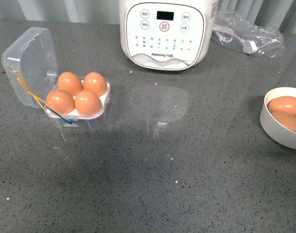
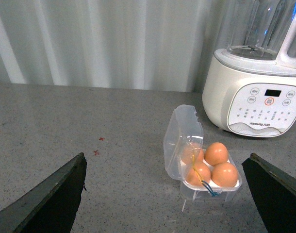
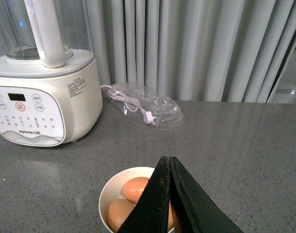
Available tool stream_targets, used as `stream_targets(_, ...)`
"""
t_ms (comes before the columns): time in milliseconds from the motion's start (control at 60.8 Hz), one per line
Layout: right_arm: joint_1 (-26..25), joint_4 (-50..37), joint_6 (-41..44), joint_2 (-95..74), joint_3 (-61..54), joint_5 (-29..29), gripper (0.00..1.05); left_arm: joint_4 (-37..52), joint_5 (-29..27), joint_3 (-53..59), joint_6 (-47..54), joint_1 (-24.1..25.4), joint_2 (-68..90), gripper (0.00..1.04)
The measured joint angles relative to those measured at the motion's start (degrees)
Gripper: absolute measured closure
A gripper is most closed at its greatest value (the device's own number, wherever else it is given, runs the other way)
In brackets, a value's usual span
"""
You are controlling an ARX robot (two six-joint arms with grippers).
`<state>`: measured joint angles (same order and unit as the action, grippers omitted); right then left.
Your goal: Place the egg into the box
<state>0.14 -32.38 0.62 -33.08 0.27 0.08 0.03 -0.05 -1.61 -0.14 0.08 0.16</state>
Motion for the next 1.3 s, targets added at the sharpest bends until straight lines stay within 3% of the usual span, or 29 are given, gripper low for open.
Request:
stream_targets(477,0.00,13.55,0.00,14.36,-0.02,0.00,1.02,0.00,0.00,0.00,0.00,0.00,0.00,0.07)
stream_targets(1004,0.00,22.25,-0.02,23.12,-0.02,0.00,1.02,0.00,0.00,0.00,0.00,0.00,0.00,0.07)
stream_targets(1119,-0.02,31.91,0.00,31.01,0.02,-0.13,1.02,0.00,-0.02,0.00,0.00,0.00,0.00,0.07)
stream_targets(1300,-0.02,32.30,0.00,32.81,0.02,-0.11,1.02,0.00,0.00,0.00,0.00,0.00,-0.02,0.07)
